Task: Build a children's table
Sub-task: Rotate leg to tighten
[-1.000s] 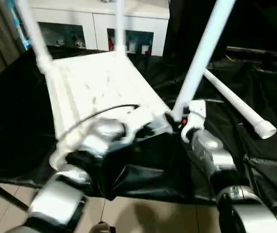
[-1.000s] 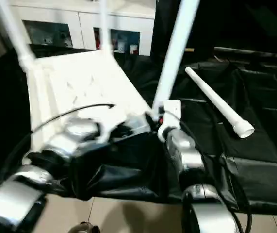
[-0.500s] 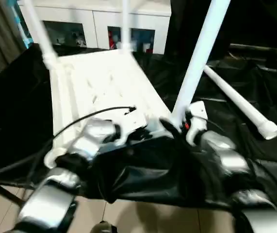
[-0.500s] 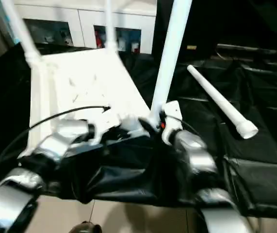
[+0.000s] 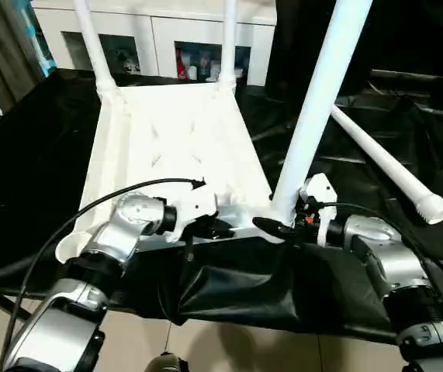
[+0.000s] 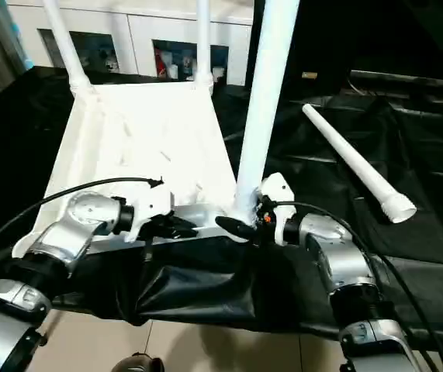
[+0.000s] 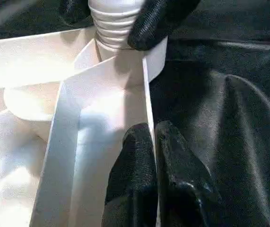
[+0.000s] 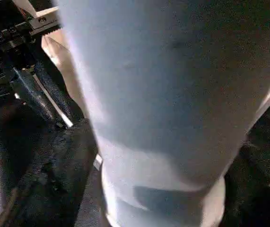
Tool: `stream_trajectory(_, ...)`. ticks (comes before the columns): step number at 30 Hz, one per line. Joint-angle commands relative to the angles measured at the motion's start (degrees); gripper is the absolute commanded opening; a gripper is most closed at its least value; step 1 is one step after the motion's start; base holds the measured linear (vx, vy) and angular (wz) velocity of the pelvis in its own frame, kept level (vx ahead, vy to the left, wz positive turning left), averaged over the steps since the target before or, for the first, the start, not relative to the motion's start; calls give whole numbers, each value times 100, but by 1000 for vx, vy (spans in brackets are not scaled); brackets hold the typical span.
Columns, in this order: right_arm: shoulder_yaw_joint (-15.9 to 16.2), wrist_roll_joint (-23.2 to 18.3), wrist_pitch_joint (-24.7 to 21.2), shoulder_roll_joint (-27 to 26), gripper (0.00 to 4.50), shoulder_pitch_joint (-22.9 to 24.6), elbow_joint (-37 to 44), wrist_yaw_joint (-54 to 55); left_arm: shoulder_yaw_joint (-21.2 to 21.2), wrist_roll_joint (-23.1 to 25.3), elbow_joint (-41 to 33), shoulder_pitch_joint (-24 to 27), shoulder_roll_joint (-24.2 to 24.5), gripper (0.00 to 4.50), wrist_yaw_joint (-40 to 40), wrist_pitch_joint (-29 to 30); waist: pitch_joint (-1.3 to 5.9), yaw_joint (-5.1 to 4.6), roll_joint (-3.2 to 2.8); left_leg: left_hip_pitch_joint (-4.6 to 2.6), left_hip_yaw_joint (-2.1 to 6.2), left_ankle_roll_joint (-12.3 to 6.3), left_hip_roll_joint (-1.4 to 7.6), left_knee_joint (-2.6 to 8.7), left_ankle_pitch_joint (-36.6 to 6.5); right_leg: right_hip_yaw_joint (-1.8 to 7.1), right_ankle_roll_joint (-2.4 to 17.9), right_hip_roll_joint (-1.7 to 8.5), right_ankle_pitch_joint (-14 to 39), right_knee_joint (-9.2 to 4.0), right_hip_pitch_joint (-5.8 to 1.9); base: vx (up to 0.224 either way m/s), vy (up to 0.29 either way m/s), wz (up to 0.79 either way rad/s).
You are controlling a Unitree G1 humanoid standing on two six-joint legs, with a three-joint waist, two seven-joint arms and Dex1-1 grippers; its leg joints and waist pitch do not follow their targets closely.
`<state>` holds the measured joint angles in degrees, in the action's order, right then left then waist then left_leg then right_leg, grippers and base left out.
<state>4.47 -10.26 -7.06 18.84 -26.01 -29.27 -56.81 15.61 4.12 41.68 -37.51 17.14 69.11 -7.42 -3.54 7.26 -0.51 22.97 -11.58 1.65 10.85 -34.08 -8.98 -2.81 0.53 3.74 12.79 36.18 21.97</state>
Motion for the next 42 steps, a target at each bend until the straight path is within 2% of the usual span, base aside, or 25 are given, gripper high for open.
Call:
stream_trajectory(1, 71, -40, -102, 43, 329, 86, 159, -120, 25, -150, -112, 66, -66, 0, 114, -82, 417, 3, 15, -197, 158, -148, 330, 405, -1212, 249, 1390, 520, 326, -419, -173, 0, 0, 0)
stream_trajectory(6, 138, -23, -141, 38, 285, 180, 202, -155, 30, -148, -108, 65, -64, 0, 102, -82, 413, 16, 21, -196, 161, -128, 330, 409, -1234, 252, 1341, 526, 423, -429, -172, 0, 0, 0)
stream_trajectory(13, 123, -76, -290, -50, 276, 347, 260, -26, 0, -151, -116, 77, -103, 0, 9, -26, 415, 41, 24, -202, 157, -125, 333, 403, -1216, 255, 1327, 533, 444, -432, -164, 0, 0, 0)
stream_trajectory(18, -187, 17, -382, -560, 275, 250, -168, 1180, -72, 110, 227, -183, -319, 0, -830, 169, 382, 8, 29, -214, 176, 24, 329, 453, -1484, 267, 1231, 548, 990, -485, -138, 0, 0, 0)
stream_trajectory(19, -252, 42, -379, -656, 275, 204, -277, 1435, -65, 171, 296, -239, -354, 0, -970, 207, 370, -17, 30, -245, 194, 160, 317, 472, -1694, 271, 1160, 566, 1385, -533, -131, 0, 0, 0)
stream_trajectory(20, -325, 82, -350, -776, 275, 138, -412, 1774, -59, 234, 377, -309, -408, 0, -1136, 237, 368, -41, 38, -233, 199, 190, 321, 483, -1715, 275, 1143, 567, 1430, -531, -136, 0, 0, 0)
stream_trajectory(22, -483, 147, -360, -989, 275, -20, -692, 2464, -78, 276, 503, -434, -550, 0, -1403, 327, 353, -110, 24, -256, 213, 309, 308, 495, -1940, 282, 1082, 580, 1749, -567, -92, 0, 0, 0)
stream_trajectory(23, -524, 149, -345, -1053, 275, -65, -763, 2622, -81, 285, 531, -466, -600, 0, -1480, 352, 353, -110, 24, -256, 213, 309, 308, 495, -1940, 282, 1082, 580, 1749, -567, -92, 0, 0, 0)
stream_trajectory(24, -726, 137, -282, -1387, 275, -298, -1101, 3374, -80, 344, 674, -635, -863, 0, -1891, 470, 357, -143, 8, -247, 223, 359, 310, 509, -1929, 284, 1051, 574, 1744, -564, -93, 0, 0, 0)
stream_trajectory(25, -771, 116, -277, -1507, 275, -376, -1196, 3553, -70, 363, 722, -686, -958, 0, -2016, 519, 354, -161, 16, -273, 226, 401, 304, 512, -2027, 278, 1038, 567, 1821, -579, -83, 0, 0, 0)
stream_trajectory(28, -667, 219, -209, -1751, 275, -522, -1347, 3723, -49, 415, 826, -782, -1146, 0, -2258, 567, 357, -156, 22, -276, 211, 347, 299, 501, -1992, 289, 1030, 562, 1641, -592, -85, 0, 0, 0)
stream_trajectory(29, -576, 306, -124, -1834, 275, -578, -1405, 3739, -36, 429, 885, -826, -1237, 0, -2300, 537, 363, -161, 14, -253, 211, 299, 289, 501, -1956, 291, 1025, 562, 1521, -587, -100, 0, 0, 0)
stream_trajectory(30, -576, 306, -124, -1834, 275, -578, -1405, 3739, -36, 429, 885, -826, -1237, 0, -2300, 537, 369, -164, 37, -241, 213, 245, 274, 505, -1888, 282, 1013, 550, 1436, -578, -121, 0, 0, 0)
stream_trajectory(32, -615, 196, 30, -1887, 331, -589, -1373, 3506, -17, 400, 903, -829, -1277, 0, -2211, 420, 371, -156, 39, -249, 208, 151, 274, 502, -1850, 287, 1028, 568, 1391, -585, -120, 0, 0, 0)
stream_trajectory(33, -661, 123, 90, -1897, 331, -592, -1346, 3374, -9, 367, 888, -809, -1267, 0, -2110, 344, 375, -156, 37, -246, 209, 132, 276, 504, -1827, 288, 1038, 568, 1356, -580, -126, 0, 0, 0)
stream_trajectory(37, -623, 85, 230, -1730, 372, -571, -1259, 2980, 26, 279, 762, -652, -1116, 0, -1692, 167, 381, -169, 39, -204, 209, 9, 274, 505, -1712, 279, 1089, 561, 1150, -559, -158, 0, 0, 0)
stream_trajectory(39, -569, 65, 247, -1625, 372, -520, -1158, 2718, 45, 247, 691, -574, -1033, 0, -1535, 127, 378, -163, 30, -218, 203, -12, 279, 497, -1719, 287, 1116, 570, 1126, -565, -148, 0, 0, 0)
stream_trajectory(42, -354, 41, 154, -1269, 372, -320, -816, 1961, 14, 106, 539, -417, -846, 0, -1162, 64, 385, -153, 36, -200, 198, -99, 279, 488, -1571, 277, 1171, 559, 938, -544, -178, 0, 0, 0)
